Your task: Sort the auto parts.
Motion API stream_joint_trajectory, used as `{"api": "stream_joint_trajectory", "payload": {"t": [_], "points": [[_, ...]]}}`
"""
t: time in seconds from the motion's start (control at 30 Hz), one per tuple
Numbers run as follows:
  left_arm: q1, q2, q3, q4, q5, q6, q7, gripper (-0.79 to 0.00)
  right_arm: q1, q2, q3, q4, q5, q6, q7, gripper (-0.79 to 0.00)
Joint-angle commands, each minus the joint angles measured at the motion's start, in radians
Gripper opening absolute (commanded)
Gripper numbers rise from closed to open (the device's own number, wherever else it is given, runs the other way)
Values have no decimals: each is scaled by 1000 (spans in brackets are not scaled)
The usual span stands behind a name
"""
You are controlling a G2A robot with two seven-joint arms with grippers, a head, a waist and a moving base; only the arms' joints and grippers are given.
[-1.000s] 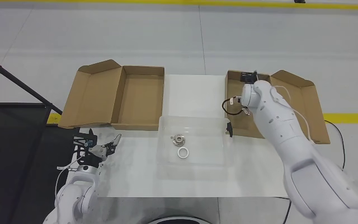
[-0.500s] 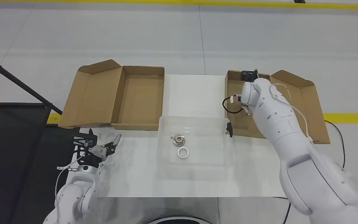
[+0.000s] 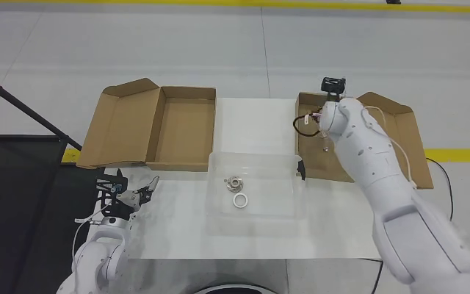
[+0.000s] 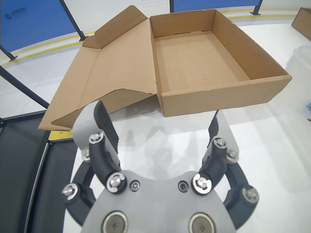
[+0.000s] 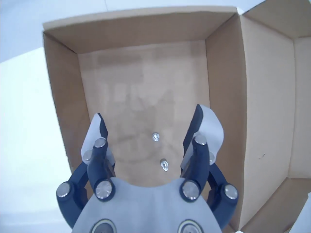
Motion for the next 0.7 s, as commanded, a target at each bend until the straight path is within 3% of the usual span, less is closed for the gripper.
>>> {"api": "stream_joint_trajectory", "payload": {"t": [0.0,0.17,0.4,0.67], "points": [[-2,0,-3,-7,0,-19,8,0,-43,23,43,-94,13,-56,-51,0],[12,3,-30,-44,-1,-74,15,0,-202,94,172,-374,-13,-152,-147,0],[40,9,-71,-113,7,-170,25,0,-493,176,393,-819,-28,-288,-157,0],[57,15,-111,-197,9,-274,42,0,-708,216,560,-1057,57,-548,-179,0]]}}
